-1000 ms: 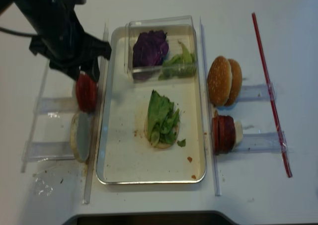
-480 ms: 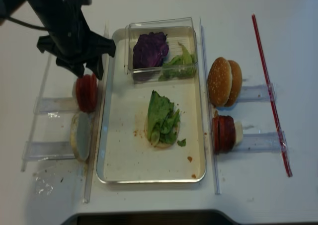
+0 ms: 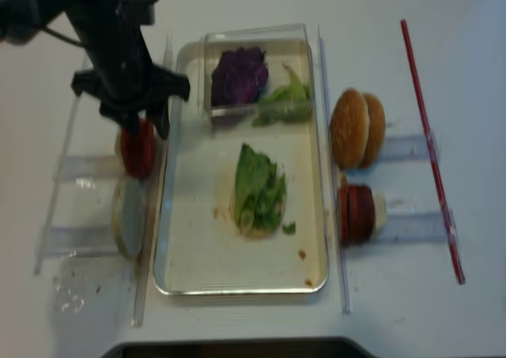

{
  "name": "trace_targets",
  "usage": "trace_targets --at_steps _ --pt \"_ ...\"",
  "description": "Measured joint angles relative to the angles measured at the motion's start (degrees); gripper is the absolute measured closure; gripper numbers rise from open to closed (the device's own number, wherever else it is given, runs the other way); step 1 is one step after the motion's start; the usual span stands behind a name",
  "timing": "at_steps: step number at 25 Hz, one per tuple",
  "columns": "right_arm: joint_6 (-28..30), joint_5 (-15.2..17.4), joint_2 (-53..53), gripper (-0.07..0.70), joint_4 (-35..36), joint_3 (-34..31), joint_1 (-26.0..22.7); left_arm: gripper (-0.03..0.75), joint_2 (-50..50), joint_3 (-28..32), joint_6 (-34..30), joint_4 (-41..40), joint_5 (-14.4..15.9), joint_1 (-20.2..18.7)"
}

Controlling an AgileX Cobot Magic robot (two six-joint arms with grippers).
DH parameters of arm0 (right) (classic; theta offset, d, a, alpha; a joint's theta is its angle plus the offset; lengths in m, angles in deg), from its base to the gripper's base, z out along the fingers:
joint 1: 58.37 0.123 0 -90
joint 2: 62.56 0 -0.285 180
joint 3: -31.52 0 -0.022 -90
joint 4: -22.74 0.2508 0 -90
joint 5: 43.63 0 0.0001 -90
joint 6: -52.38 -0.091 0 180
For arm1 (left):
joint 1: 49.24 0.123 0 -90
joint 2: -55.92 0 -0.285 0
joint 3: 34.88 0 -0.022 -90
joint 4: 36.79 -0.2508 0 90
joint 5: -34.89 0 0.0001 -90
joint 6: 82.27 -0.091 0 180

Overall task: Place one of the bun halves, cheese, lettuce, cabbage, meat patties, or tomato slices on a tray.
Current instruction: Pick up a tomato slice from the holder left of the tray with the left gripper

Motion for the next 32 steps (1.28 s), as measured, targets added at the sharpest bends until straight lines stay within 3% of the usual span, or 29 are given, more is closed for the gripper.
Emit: trace_targets --at_steps 11,15,22,32 --pt "0.0 0.0 0.0 0.614 0.0 0.0 0.0 0.363 1.8 0.0 1.3 -0.3 -0.4 0.0" --pt "0.0 0.0 0.0 0.614 0.0 0.0 0.0 0.441 1.8 0.0 2.7 -2.2 -0.4 0.0" --pt "0.0 0.0 0.0 0.614 0.0 0.0 0.0 0.653 1.9 0.0 3.9 -4.8 -0.4 0.0" --pt "0.0 0.0 0.0 0.614 0.0 0.0 0.0 0.654 1.9 0.0 4.0 -4.8 -0.4 0.0"
